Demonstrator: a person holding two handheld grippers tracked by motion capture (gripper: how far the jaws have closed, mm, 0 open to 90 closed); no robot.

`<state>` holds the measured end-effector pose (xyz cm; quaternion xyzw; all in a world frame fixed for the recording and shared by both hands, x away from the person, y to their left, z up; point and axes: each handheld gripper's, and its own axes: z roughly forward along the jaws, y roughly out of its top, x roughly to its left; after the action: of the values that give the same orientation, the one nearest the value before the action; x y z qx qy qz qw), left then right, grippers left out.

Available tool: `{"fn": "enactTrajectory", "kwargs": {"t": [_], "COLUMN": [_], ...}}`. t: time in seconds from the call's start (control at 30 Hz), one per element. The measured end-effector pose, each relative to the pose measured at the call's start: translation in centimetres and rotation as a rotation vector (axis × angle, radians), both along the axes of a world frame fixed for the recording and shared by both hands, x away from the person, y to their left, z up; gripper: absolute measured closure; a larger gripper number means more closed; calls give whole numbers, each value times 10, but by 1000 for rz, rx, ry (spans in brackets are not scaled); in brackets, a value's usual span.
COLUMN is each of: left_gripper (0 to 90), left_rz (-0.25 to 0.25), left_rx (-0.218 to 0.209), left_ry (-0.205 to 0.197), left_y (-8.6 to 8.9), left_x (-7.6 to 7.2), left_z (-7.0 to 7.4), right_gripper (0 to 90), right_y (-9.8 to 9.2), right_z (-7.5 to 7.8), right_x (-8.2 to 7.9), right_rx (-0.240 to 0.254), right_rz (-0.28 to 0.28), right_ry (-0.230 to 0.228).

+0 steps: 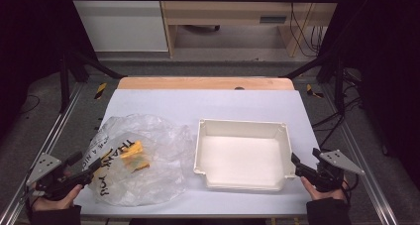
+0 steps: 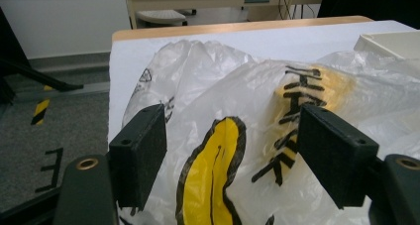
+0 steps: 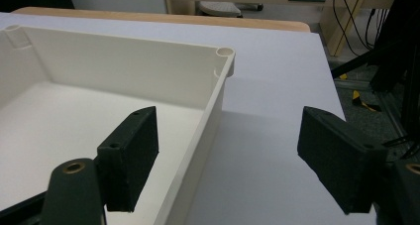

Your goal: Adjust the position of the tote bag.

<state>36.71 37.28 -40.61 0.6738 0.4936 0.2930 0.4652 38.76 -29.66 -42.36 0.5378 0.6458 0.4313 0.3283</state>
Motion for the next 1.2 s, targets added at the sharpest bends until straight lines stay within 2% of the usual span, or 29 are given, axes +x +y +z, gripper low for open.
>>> {"fn": "enactTrajectory", "kwargs": {"t": [0.13,0.23,0.33,0.5,0.67,0.8,0.97,1.2], "left_gripper": [273,275,270,299,347,408,470,666], "left_rz": [-6,-18,-46,-47,-58,-67,-77,-88], "left_rx": [6,30,39,31,28,43,66,73], "left_ry": [18,26,43,47,53,66,84,124], "left_y": [0,-2,-3,-1,-1,-3,-6,-8], "left_x": [0,-1,-4,-9,-13,-13,-12,-9], "left_z": [-5,-9,-14,-16,-16,-18,-20,-24], "right_gripper": [246,251,258,268,303,335,364,409], "right_y": [0,1,10,21,41,62,89,133], "right_z": [-1,0,3,8,13,20,25,32], "right_x": [-1,-2,-4,-5,-7,-9,-10,-7], "right_rx": [9,13,6,15,21,44,35,25], "right_rz": [13,24,50,90,164,220,293,413], "right_ry": [3,3,3,-6,-10,-22,-18,-23]}}
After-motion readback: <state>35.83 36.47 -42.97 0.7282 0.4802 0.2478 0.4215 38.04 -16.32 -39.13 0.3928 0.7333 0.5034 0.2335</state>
